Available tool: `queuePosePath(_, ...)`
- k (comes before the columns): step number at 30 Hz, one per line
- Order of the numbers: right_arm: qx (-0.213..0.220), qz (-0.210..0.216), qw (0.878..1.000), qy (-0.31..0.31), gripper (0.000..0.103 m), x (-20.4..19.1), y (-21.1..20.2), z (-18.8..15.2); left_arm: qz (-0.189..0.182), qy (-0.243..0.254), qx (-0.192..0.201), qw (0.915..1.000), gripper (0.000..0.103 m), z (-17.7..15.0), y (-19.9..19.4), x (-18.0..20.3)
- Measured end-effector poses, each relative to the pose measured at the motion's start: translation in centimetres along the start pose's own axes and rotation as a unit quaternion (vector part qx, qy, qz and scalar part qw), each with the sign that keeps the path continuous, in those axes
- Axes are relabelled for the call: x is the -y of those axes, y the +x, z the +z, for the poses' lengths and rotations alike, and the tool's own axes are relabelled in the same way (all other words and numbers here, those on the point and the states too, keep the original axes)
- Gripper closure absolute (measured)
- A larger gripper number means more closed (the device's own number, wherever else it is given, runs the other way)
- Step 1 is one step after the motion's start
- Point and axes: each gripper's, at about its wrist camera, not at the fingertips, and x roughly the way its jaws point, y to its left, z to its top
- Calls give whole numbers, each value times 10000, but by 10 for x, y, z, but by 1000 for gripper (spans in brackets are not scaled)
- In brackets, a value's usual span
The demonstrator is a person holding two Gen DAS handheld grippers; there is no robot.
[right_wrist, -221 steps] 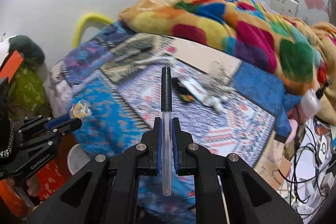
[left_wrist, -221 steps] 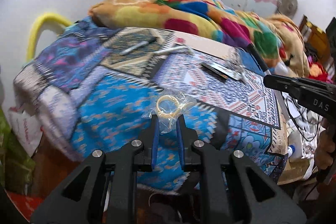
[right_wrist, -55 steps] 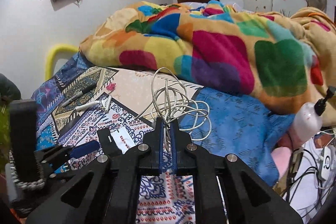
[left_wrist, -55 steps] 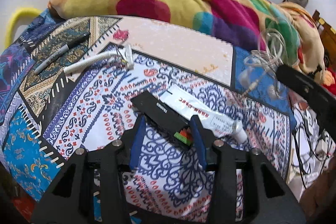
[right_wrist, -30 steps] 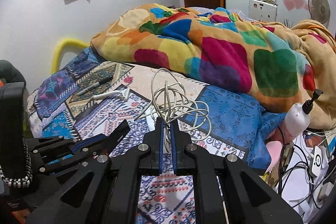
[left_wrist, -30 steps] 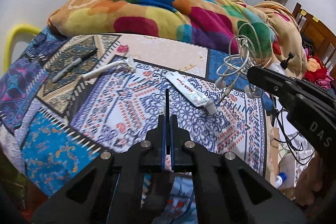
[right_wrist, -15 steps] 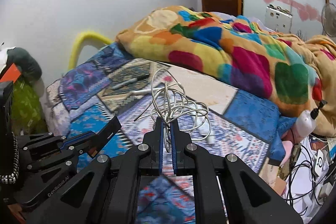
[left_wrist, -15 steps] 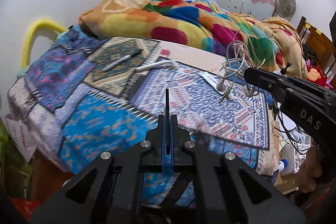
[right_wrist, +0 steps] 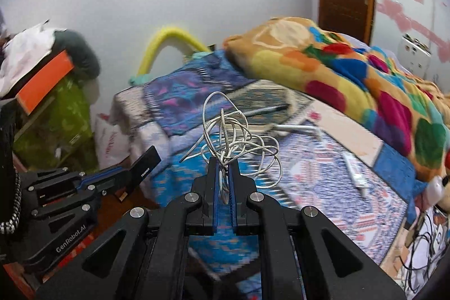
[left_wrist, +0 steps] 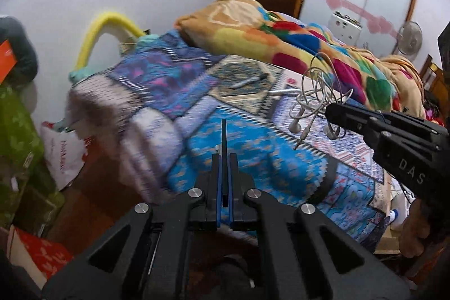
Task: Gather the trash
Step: 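Carry the earphone cable and power bank with both tools over the white bin, then open the right tool over the bin while the left tool releases the power bank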
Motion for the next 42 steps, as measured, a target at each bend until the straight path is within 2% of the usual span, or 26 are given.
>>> queuePosePath(12,-421,814,9937,-651,97,-115,34,-14,550,-682,-86,9961,101,-53,-35,-115)
queuePosePath(16,-755,999,9886,-839,97,-147,58,-25,609,-959,-249,9932,101,-78,-32,-148)
queuePosePath(21,-1217,1179,9812,-927,97,-176,89,-42,630,-1278,-606,9879,101,-111,-10,-183)
queuePosePath(32,-2516,1351,9530,-1007,97,-214,175,-81,708,-1646,-1444,9732,101,-173,47,-221)
queuePosePath(38,-2955,1351,9384,-1178,97,-230,209,-92,711,-1845,-1673,9659,101,-183,71,-233)
queuePosePath(42,-3129,1245,9331,-1265,90,-234,224,-95,667,-1887,-1705,9648,101,-179,80,-234)
